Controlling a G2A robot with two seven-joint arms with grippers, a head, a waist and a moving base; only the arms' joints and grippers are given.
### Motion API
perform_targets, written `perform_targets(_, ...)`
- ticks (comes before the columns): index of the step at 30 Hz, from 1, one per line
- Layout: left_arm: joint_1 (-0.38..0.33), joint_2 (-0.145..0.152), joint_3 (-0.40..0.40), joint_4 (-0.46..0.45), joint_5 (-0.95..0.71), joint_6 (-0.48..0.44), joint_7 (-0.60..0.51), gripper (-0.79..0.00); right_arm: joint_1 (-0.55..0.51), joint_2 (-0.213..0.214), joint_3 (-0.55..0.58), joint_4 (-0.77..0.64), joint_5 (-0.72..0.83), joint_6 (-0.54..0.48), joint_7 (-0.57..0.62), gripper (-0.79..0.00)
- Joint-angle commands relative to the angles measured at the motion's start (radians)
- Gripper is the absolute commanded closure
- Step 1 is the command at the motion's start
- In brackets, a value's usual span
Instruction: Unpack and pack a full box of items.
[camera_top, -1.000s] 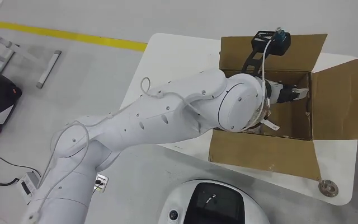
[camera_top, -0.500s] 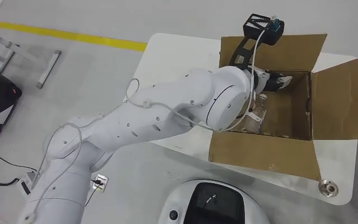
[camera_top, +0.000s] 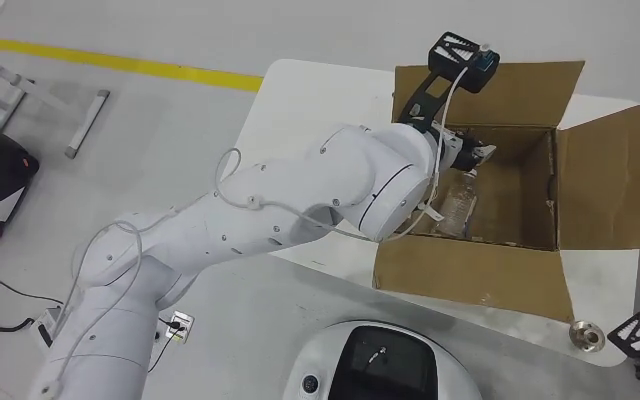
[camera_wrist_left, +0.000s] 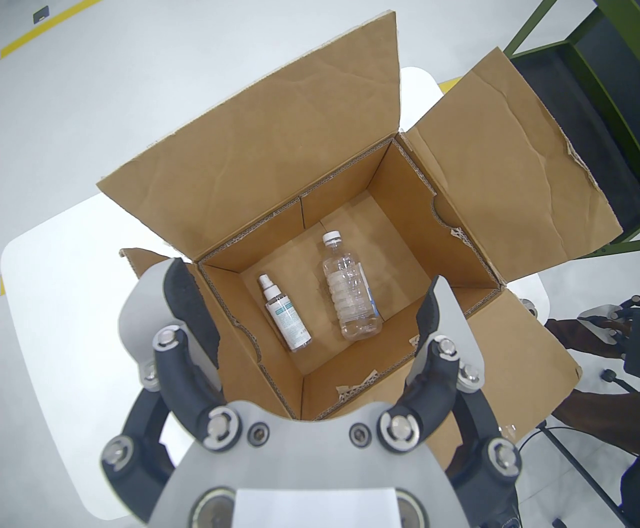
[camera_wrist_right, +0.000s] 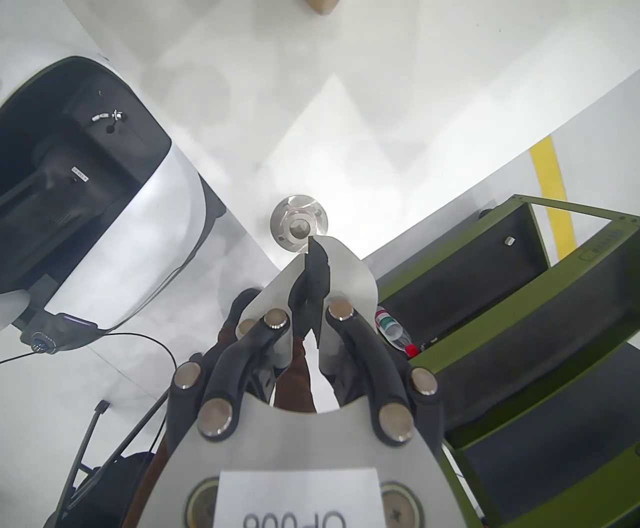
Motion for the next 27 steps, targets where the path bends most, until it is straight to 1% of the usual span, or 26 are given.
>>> perform_targets(1,0.0,0.0,0.0,0.0,0.0,0.0,0.0,-0.785,0.0,0.0,0.0,0.001,-0.005,0.003,-0.004,0.0)
perform_targets(3,0.0,0.0,0.0,0.0,0.0,0.0,0.0,-0.785,-0.013,-0.001,-0.02,0.005,-0.051,0.015,-0.015,0.0)
perform_targets(6,0.0,0.0,0.0,0.0,0.0,0.0,0.0,-0.785,-0.018,-0.002,-0.065,0.012,-0.081,0.048,-0.037,0.0)
perform_targets(11,0.0,0.0,0.0,0.0,0.0,0.0,0.0,-0.785,0.006,-0.003,-0.147,0.015,-0.141,0.098,-0.051,0.0)
perform_targets(12,0.0,0.0,0.0,0.0,0.0,0.0,0.0,-0.785,0.014,-0.002,-0.16,0.019,-0.147,0.102,-0.051,-0.062)
perform_targets(13,0.0,0.0,0.0,0.0,0.0,0.0,0.0,-0.785,0.024,-0.002,-0.172,0.023,-0.151,0.105,-0.051,-0.197)
perform_targets(14,0.0,0.0,0.0,0.0,0.0,0.0,0.0,-0.785,0.033,-0.002,-0.183,0.03,-0.153,0.107,-0.048,-0.311)
perform_targets(16,0.0,0.0,0.0,0.0,0.0,0.0,0.0,-0.785,0.055,-0.001,-0.205,0.046,-0.161,0.112,-0.031,-0.252)
perform_targets(20,0.0,0.0,0.0,0.0,0.0,0.0,0.0,-0.785,0.102,0.0,-0.247,0.077,-0.157,0.126,0.011,-0.237)
perform_targets(24,0.0,0.0,0.0,0.0,0.0,0.0,0.0,-0.785,0.151,0.001,-0.286,0.1,-0.147,0.131,0.047,-0.259)
perform_targets(27,0.0,0.0,0.0,0.0,0.0,0.0,0.0,-0.785,0.182,0.002,-0.309,0.111,-0.145,0.13,0.06,-0.296)
